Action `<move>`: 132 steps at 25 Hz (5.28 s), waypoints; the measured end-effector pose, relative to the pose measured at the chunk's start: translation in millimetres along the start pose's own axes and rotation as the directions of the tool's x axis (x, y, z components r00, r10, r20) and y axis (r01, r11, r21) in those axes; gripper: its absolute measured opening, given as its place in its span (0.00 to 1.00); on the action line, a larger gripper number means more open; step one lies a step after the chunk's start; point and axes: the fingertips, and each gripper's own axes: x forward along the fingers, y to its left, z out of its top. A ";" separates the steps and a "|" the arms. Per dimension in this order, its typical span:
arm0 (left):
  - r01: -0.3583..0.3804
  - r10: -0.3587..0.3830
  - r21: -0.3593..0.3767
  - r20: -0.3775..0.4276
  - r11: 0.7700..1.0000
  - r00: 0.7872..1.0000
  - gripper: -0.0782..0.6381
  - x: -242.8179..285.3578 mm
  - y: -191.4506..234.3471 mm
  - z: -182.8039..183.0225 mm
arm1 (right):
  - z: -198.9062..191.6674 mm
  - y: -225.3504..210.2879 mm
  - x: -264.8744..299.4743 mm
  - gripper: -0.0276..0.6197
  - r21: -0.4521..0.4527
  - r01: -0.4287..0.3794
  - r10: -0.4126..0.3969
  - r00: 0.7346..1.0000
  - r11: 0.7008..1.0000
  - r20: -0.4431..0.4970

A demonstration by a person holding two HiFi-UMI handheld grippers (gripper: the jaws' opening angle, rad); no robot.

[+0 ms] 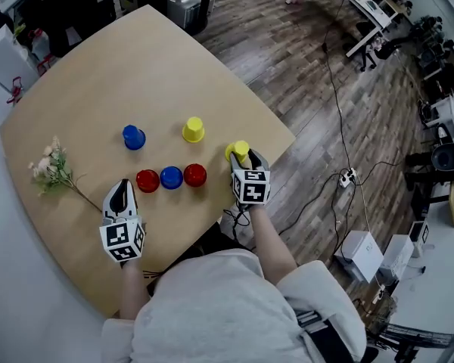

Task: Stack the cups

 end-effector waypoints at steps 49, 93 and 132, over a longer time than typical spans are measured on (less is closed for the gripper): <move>0.035 -0.031 -0.023 0.152 0.999 0.988 0.14 -20.0 59.0 65.4 | 45.8 196.1 -78.7 0.43 -0.231 -0.363 0.385 0.921 0.903 0.056; 0.235 -0.226 0.193 -0.068 0.953 0.972 0.41 68.9 0.2 64.2 | 92.5 132.1 -68.8 0.43 -0.100 -0.370 0.382 0.910 0.924 0.161; 0.359 -0.357 0.080 -0.041 0.930 0.933 0.41 4.9 -64.7 45.0 | 94.9 119.1 -68.3 0.43 -0.092 -0.370 0.380 0.908 0.925 0.173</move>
